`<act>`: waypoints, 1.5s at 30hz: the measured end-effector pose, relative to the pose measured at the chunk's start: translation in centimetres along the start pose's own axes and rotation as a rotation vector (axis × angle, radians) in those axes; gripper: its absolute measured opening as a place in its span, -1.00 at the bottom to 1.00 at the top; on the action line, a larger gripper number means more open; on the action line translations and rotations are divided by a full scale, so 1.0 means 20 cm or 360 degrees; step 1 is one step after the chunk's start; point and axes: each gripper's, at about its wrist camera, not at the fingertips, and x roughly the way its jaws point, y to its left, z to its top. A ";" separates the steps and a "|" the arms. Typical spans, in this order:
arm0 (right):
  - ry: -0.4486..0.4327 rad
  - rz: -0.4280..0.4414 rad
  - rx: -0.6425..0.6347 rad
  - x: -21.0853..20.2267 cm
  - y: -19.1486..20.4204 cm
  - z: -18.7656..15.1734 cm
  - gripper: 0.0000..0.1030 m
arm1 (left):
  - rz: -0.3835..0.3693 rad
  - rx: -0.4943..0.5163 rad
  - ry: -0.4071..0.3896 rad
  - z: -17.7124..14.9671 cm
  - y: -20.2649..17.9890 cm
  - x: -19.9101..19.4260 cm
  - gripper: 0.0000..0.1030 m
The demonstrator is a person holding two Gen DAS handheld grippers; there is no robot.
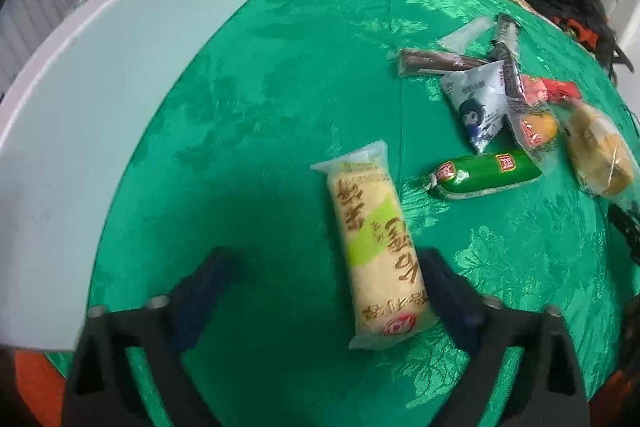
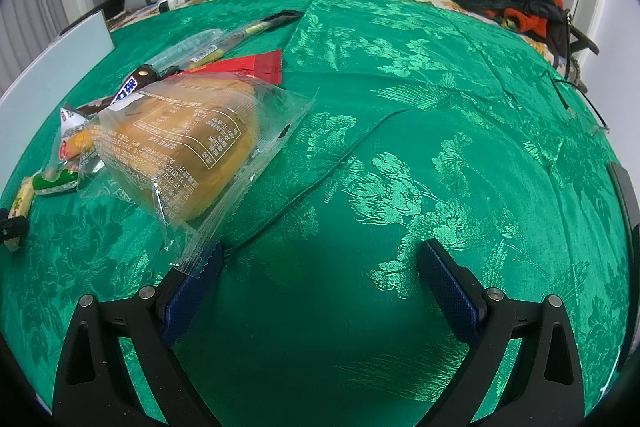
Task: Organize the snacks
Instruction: 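Grasp the yellow-green cake roll with the left tool while the right tool grasps the bagged bread, then carry the cake roll and bread into the white box and open both tools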
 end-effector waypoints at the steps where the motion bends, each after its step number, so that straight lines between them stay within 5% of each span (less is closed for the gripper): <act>1: 0.0000 0.0000 0.0000 0.00 0.00 0.00 0.95 | -0.0010 0.0028 -0.0025 0.01 -0.02 0.00 0.18; 4: 0.0000 0.0001 0.0001 0.00 0.00 0.00 0.95 | -0.0085 0.0103 -0.0041 0.02 -0.04 -0.03 -0.42; 13: 0.0001 0.0009 -0.0003 0.00 0.00 0.00 0.95 | -0.0178 0.0096 -0.0126 -0.14 0.00 -0.10 -0.43; 16: 0.0110 0.0076 -0.0075 -0.02 -0.01 0.01 0.92 | -0.0190 0.0118 -0.0138 -0.17 0.03 -0.13 -0.43; 19: 0.0253 0.0222 0.0163 -0.10 -0.10 0.04 0.91 | -0.0203 0.0129 -0.0163 -0.18 0.02 -0.12 -0.43; 23: 0.0188 0.0297 0.0441 -0.25 -0.10 0.18 0.91 | -0.0226 0.0133 -0.0178 -0.17 0.01 -0.12 -0.43; 26: 0.0219 0.0246 0.0493 -0.24 0.03 0.34 0.91 | -0.0232 0.0146 -0.0186 -0.17 0.01 -0.11 -0.43; 31: 0.0505 0.0079 0.0409 0.09 0.32 0.47 0.94 | -0.0241 0.0172 -0.0211 -0.20 0.01 -0.12 -0.43; 34: 0.0628 -0.0202 0.0196 0.28 0.48 0.46 0.99 | -0.0246 0.0188 -0.0225 -0.21 0.02 -0.13 -0.43; 38: 0.0487 -0.0173 0.0411 0.26 0.42 0.41 0.99 | -0.0269 0.0195 -0.0234 -0.22 0.03 -0.13 -0.43; 45: 0.0527 -0.0052 0.0283 0.22 0.41 0.38 0.79 | -0.0314 0.0141 -0.0237 -0.20 0.06 -0.12 -0.43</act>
